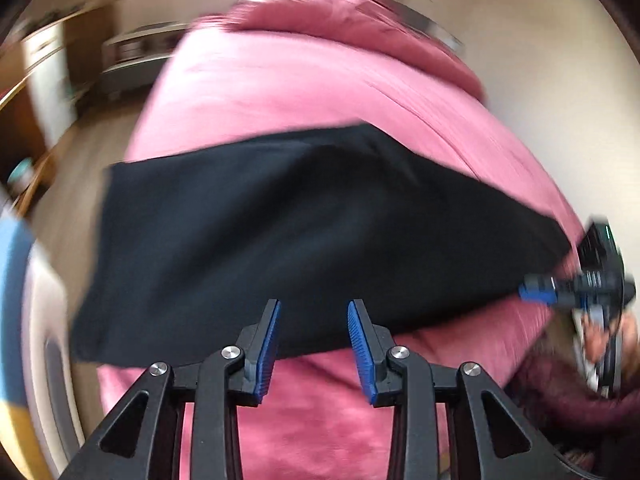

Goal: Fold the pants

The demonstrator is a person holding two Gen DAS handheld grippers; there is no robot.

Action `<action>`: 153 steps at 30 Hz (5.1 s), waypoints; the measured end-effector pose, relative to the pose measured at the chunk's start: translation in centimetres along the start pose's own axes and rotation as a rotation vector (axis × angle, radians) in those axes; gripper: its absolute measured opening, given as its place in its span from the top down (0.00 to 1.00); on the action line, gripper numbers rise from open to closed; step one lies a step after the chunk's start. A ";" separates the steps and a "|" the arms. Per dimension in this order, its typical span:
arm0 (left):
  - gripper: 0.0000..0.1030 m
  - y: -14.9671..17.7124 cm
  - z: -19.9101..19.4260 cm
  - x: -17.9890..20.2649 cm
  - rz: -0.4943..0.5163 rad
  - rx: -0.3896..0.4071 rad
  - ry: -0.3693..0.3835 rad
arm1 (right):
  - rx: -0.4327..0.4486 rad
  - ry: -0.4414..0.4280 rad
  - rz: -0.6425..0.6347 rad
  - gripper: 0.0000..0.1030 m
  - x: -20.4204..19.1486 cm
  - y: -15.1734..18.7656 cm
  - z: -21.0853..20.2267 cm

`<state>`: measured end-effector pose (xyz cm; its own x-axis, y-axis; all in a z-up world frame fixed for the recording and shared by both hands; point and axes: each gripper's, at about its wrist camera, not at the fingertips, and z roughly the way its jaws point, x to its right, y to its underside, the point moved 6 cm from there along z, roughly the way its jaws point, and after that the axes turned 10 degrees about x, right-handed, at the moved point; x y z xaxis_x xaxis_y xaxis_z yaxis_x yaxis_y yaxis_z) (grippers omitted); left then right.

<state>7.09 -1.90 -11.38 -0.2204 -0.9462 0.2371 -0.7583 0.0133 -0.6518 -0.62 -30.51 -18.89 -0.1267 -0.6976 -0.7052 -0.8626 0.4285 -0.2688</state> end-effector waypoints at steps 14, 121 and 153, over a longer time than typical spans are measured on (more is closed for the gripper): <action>0.67 1.9 5.9 4.5 0.188 -0.151 0.105 | 0.025 -0.051 0.248 0.63 2.2 -0.5 0.7; 0.63 -1.0 8.7 4.8 -0.039 -0.158 -0.055 | 0.627 0.326 0.123 0.80 13.8 -19.4 -21.3; 0.34 -6.1 9.5 7.5 -0.519 -0.234 0.472 | 0.053 0.163 -0.573 0.55 -9.4 -4.0 4.6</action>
<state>15.89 -12.16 -12.53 0.0021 -0.6105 0.7920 -0.9359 -0.2801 -0.2134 6.27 -23.04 -14.16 0.2749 -0.9032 -0.3298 -0.7906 -0.0171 -0.6121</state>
